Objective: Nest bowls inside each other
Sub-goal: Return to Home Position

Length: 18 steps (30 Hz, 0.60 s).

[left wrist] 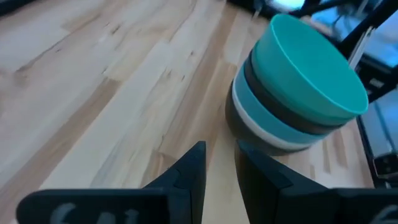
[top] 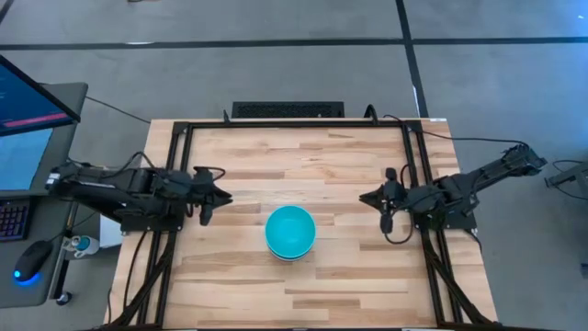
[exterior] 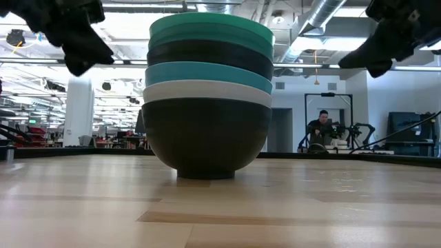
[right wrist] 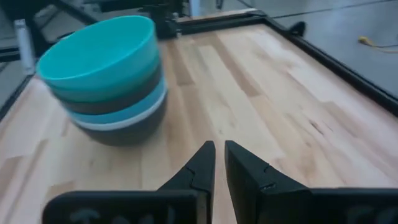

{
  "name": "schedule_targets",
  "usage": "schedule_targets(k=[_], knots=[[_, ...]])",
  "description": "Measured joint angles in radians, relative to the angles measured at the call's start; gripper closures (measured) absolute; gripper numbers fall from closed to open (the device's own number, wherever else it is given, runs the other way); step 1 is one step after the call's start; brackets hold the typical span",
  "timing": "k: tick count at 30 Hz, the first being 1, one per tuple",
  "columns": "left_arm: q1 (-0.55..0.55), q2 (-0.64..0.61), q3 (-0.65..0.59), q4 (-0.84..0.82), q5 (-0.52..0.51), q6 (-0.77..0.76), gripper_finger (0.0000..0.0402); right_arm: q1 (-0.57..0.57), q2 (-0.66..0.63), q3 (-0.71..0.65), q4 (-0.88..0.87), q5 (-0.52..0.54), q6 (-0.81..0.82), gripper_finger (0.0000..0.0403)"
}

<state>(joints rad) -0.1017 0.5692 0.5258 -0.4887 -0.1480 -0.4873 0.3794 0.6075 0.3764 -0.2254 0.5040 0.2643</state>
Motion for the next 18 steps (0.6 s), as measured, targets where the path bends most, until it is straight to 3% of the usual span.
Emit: schedule_targets(k=[5,11,18], knots=[[0.000,-0.071,-0.142,0.140,-0.031,0.003,0.0326,0.000,0.000,-0.023,0.004,0.081,0.007,0.0344],[0.000,-0.144,-0.247,0.144,-0.049,-0.030,0.0327,0.000,0.000,-0.087,0.002,0.176,0.078,0.0344],[0.000,-0.217,-0.308,0.160,-0.153,0.005,0.0346,0.000,0.000,-0.169,0.004,0.310,0.211,0.0344]])
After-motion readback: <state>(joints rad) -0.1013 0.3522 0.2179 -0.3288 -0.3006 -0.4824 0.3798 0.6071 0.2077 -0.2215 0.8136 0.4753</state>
